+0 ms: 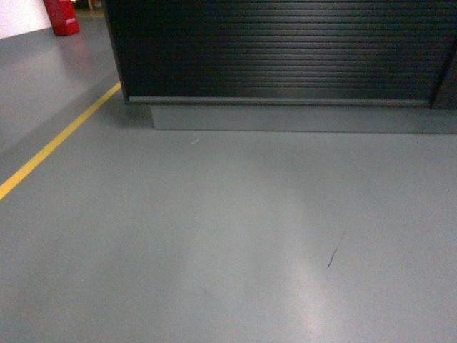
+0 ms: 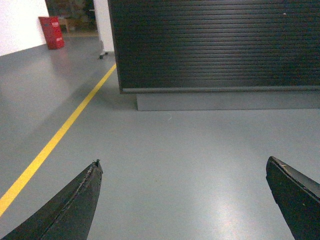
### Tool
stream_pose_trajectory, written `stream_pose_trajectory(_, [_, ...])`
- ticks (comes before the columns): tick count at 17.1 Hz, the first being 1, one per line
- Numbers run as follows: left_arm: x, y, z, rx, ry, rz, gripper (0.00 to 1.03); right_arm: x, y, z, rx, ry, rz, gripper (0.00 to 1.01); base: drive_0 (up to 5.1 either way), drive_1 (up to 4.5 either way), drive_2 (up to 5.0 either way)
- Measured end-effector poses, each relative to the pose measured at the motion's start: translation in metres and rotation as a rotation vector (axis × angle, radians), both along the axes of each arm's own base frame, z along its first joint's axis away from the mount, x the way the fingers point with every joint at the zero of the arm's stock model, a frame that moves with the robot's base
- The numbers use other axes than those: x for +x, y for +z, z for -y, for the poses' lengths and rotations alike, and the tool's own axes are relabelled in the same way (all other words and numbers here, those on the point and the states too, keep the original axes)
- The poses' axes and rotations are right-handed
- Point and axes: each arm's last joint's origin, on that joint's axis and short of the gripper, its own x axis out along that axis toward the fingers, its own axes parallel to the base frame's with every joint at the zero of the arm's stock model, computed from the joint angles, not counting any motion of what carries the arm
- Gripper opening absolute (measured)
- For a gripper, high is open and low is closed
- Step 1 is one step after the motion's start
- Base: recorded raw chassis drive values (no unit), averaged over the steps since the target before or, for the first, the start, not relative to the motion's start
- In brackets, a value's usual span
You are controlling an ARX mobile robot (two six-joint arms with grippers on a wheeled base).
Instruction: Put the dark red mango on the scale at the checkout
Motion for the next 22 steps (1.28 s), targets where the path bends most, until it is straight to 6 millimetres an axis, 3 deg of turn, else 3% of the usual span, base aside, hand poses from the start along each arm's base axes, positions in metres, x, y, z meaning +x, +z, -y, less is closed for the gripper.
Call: stream_pose_trajectory(22, [0.0000,0.0000,0.0000,0.000,0.001,0.000,0.98,0.0000,0.0004,0.0000,0.000,0.000,0.004,0.98,0.0,3.99,-4.0])
